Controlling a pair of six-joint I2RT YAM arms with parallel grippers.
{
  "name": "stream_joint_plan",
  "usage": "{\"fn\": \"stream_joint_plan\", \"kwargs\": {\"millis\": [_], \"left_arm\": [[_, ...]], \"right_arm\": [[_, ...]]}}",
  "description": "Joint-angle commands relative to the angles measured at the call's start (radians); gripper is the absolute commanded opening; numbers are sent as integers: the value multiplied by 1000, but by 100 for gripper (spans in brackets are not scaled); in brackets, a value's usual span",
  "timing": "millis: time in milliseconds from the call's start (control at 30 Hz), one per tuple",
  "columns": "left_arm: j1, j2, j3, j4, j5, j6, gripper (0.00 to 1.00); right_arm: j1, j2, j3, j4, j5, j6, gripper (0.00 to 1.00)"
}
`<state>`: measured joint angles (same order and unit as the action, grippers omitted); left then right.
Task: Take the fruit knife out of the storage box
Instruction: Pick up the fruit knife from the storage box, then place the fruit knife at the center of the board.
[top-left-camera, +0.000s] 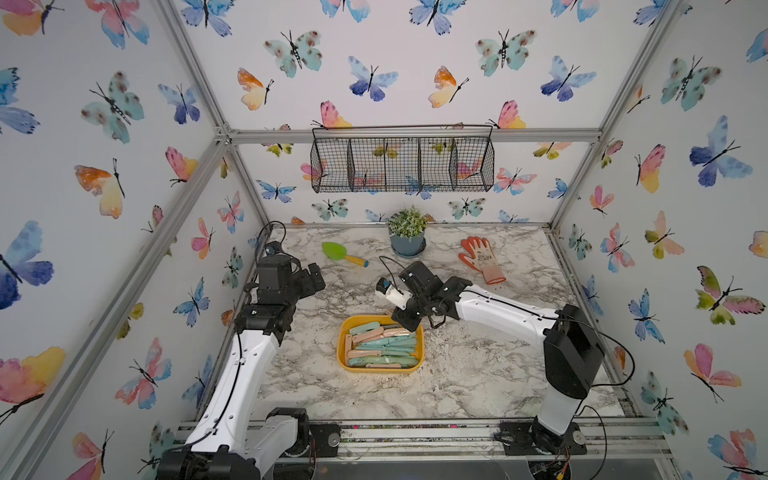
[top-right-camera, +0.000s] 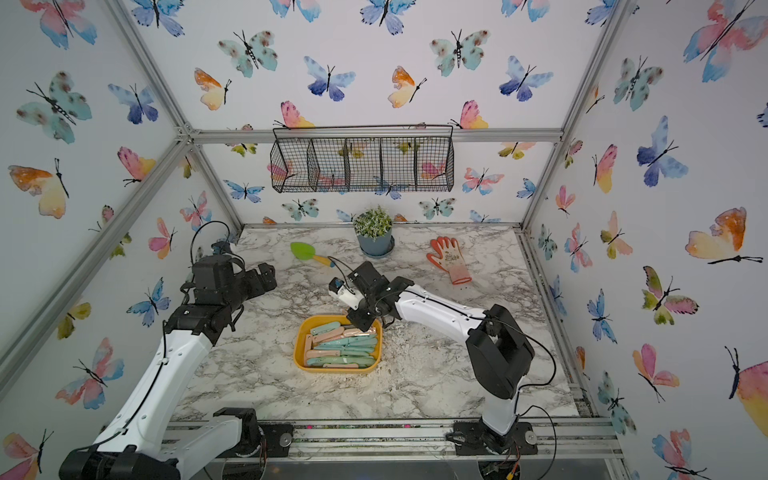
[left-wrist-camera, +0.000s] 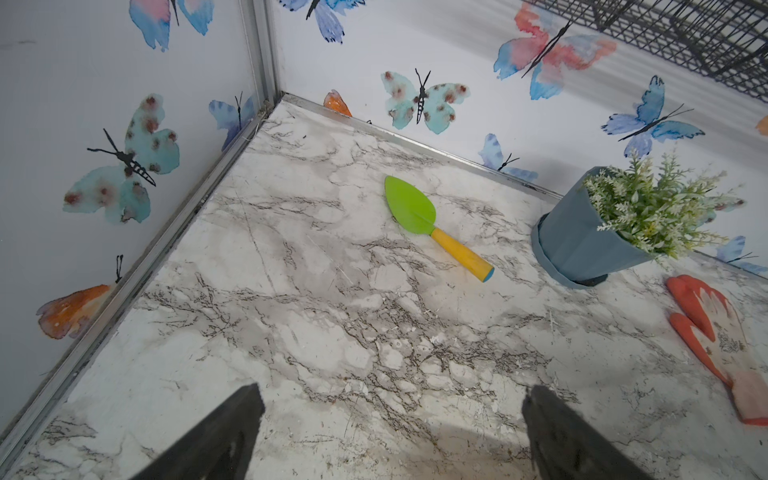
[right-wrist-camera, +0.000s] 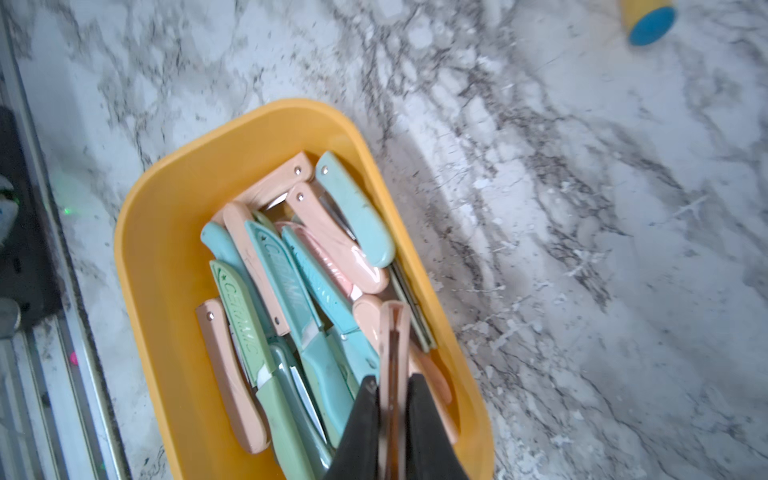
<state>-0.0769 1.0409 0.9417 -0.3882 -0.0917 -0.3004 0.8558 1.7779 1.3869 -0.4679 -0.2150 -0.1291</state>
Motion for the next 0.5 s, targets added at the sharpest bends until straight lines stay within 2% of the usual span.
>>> {"fn": "stream_joint_plan", "kwargs": {"millis": [0,233,333,467], "left_arm": [[-6,12,-2,36,27,27,98],[-12,67,89,21,38,37,98],[-18,93,73,44,72,54,98],[-23,80,42,46,25,47,98]], "right_arm": [[-92,-51,-37,91,-92,86,10],[-261,-51,-117,221,-215,202,10],[-314,-36,-161,289,-273,262,9],[-378,-16,-214,373,-337,342,9]]}}
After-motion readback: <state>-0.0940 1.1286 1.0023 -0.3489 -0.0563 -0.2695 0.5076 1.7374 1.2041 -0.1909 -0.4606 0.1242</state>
